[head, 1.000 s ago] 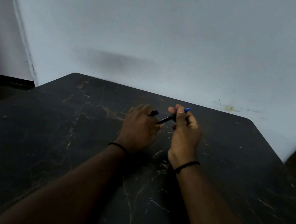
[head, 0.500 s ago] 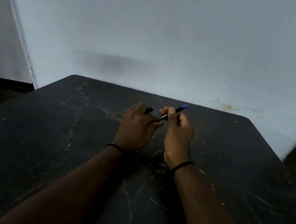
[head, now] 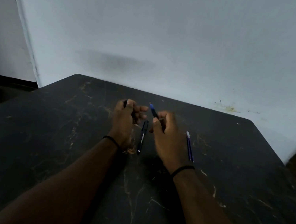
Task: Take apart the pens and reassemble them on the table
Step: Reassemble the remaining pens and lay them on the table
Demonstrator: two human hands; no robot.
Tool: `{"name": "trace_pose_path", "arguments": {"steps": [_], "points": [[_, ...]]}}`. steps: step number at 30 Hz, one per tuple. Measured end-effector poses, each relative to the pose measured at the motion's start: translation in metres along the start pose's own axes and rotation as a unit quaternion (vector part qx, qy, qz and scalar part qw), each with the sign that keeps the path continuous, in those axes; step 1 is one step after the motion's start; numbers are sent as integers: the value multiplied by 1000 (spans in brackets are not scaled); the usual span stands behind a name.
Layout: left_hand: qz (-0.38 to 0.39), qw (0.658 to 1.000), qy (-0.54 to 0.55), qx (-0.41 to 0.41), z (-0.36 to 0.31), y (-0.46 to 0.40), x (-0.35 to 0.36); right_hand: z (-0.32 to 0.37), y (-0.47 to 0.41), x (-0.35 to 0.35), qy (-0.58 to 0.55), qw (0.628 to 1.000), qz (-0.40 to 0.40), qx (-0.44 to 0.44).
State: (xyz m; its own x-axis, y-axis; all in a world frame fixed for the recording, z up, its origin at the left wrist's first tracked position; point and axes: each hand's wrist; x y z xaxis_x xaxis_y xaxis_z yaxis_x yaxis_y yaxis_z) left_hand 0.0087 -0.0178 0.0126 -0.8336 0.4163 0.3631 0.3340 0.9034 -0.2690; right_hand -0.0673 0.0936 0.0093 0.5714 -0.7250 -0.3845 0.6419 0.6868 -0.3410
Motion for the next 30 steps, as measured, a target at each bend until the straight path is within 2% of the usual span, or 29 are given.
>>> {"name": "trace_pose_path", "arguments": {"steps": [3, 8, 20, 30], "points": [[-1, 996, 82, -42, 4, -9, -6, -1, 0, 0, 40, 999, 22, -21], [-1, 984, 153, -92, 12, -17, -16, -2, 4, 2, 90, 993, 43, -62], [57, 975, 186, -105, 11, -11, -6, -3, 3, 3, 145, 986, 46, -73], [65, 974, 187, -110, 12, -13, -9, -2, 5, 4, 159, 985, 31, -67]]}}
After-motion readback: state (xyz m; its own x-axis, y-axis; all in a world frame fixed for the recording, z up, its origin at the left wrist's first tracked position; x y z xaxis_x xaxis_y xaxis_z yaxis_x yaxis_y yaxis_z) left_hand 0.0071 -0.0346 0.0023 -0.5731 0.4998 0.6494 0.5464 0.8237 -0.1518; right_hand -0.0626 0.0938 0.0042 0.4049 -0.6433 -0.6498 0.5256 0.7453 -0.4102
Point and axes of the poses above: each hand's wrist, its own y-axis away from the middle knuckle, its own x-axis out of the palm, z = x × y, and after that the axes turned 4 degrees about x, right-handed
